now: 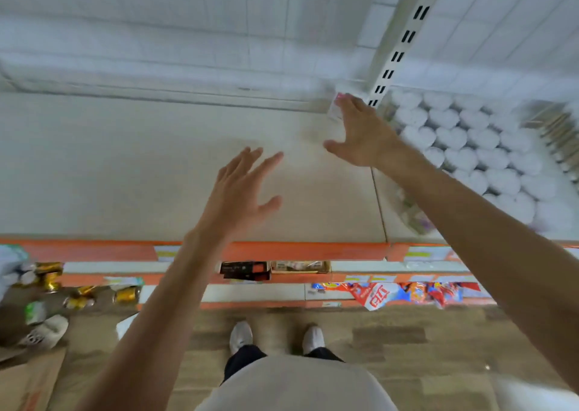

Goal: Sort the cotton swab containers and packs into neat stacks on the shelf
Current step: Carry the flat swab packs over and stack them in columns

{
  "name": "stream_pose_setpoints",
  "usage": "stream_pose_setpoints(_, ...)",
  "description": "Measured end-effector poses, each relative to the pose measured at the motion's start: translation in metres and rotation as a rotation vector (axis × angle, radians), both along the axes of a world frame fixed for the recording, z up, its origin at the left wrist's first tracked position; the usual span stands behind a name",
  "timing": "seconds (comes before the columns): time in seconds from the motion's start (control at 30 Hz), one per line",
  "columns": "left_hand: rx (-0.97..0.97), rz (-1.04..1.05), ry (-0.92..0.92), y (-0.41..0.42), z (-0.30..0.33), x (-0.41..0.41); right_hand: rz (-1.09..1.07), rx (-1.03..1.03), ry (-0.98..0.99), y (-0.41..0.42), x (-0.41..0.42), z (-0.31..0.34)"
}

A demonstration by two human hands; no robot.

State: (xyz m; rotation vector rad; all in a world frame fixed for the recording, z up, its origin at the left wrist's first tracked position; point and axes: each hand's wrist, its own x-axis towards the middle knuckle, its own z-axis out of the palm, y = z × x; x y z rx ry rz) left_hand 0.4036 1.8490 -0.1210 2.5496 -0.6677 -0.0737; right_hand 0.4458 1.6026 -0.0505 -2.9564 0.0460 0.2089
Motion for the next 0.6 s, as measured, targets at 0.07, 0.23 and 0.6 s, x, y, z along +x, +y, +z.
stream_pose_setpoints(0.07,-0.005,0.002,0.03,0.003,-0.001,0.015,-0.084,-0.063,-0.041,0.0,0.032,-0.004)
stream_pose_setpoints(0.23,-0.026,-0.074,0.03,0.001,0.004,0.03,-0.193,-0.322,-0.177,-0.003,0.064,-0.019)
stream_pose_setpoints(0.6,-0.046,-0.198,0.058,0.02,0.01,0.034,-0.089,-0.005,-0.412,0.012,0.013,-0.019)
